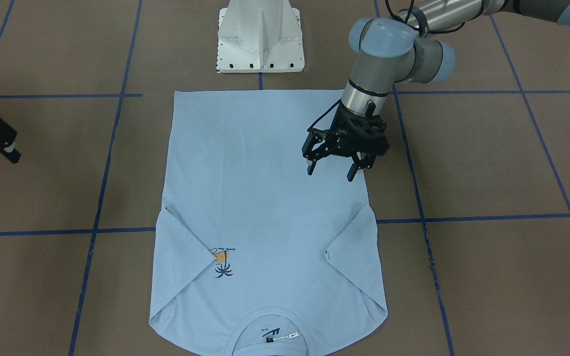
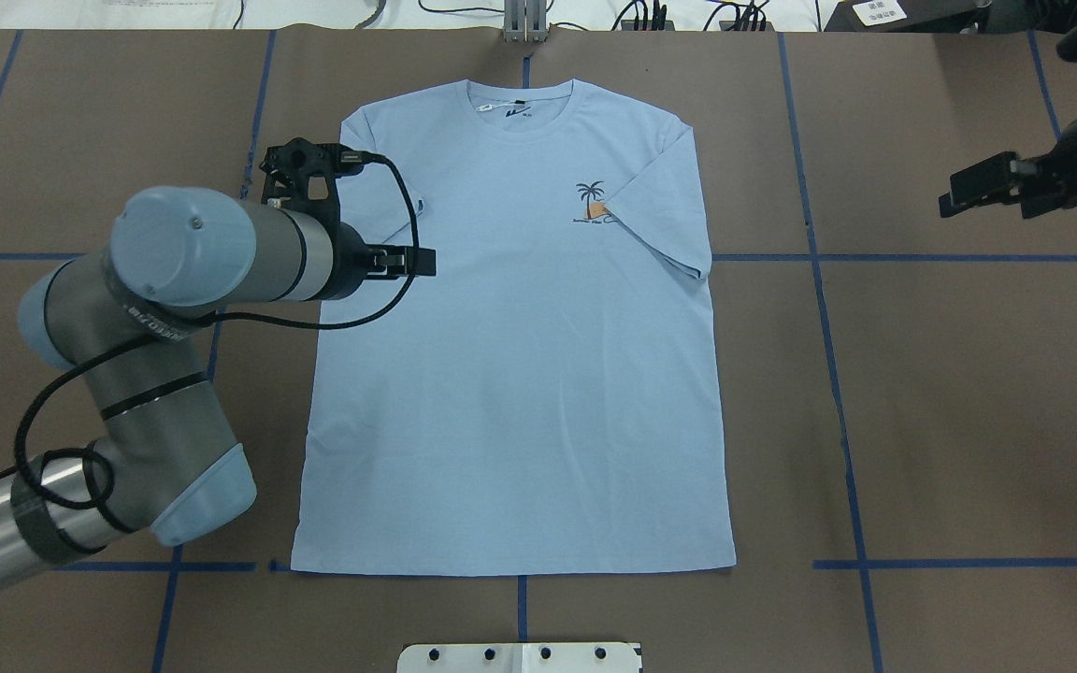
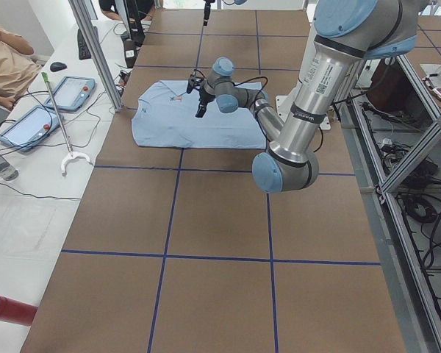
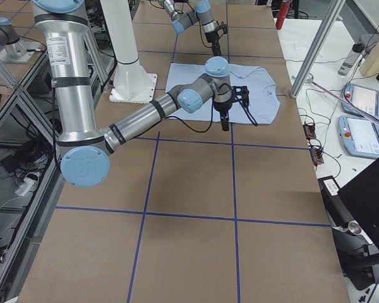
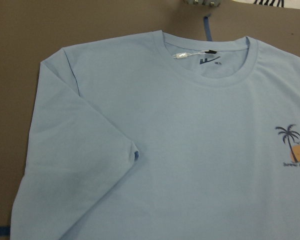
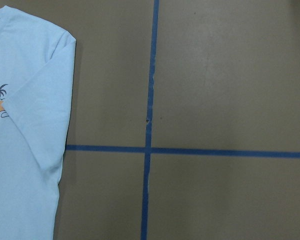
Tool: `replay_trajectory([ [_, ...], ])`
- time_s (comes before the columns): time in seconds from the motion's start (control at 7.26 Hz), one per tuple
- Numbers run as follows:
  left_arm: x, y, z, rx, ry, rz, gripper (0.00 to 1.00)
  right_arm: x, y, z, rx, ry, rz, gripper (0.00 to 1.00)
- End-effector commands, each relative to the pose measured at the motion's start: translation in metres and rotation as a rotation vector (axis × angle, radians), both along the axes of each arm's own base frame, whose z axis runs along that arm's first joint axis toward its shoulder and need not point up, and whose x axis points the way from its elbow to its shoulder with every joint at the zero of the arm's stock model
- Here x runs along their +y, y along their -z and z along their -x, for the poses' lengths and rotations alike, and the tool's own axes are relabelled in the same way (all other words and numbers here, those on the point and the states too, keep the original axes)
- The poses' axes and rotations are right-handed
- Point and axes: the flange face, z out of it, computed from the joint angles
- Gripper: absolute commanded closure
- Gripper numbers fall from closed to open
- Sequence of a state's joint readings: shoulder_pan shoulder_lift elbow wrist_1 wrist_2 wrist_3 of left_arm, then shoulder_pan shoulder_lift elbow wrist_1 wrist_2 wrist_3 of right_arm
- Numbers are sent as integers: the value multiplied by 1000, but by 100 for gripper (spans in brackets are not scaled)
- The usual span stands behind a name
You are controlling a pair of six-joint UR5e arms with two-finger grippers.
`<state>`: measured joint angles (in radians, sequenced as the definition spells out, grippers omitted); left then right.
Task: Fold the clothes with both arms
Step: 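Lower both grippers to the hem corners nearest the robot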
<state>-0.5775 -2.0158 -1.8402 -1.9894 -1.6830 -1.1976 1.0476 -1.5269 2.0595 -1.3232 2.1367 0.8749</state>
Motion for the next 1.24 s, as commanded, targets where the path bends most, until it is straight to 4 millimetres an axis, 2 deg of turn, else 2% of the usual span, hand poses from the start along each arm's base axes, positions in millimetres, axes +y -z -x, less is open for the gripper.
replay_trajectory([
  [0.0,71,-8,8,53,-47,64,0,101,-19,55,-83,-113,60,0],
  [0.14,98,-18,9,56,-31,90,0,144,-32,63,-110,-127,79,2],
  [0.28,126,-32,5,48,-31,121,0,176,-26,90,-128,-167,112,4],
  [0.41,143,-51,3,32,-31,167,0,214,-23,134,-126,-220,85,4],
  [0.55,164,-58,-9,38,-20,221,8,231,-22,151,-122,-230,94,8],
  [0.69,187,-68,-21,36,9,265,26,237,-14,165,-118,-248,131,14],
  [0.83,197,-85,-20,9,10,289,31,233,7,193,-77,-274,147,15],
  [0.96,204,-97,-20,-13,5,301,31,228,29,218,-37,-287,155,15],
  [1.1,215,-116,-19,-54,-11,308,31,230,35,224,-41,-281,152,14],
])
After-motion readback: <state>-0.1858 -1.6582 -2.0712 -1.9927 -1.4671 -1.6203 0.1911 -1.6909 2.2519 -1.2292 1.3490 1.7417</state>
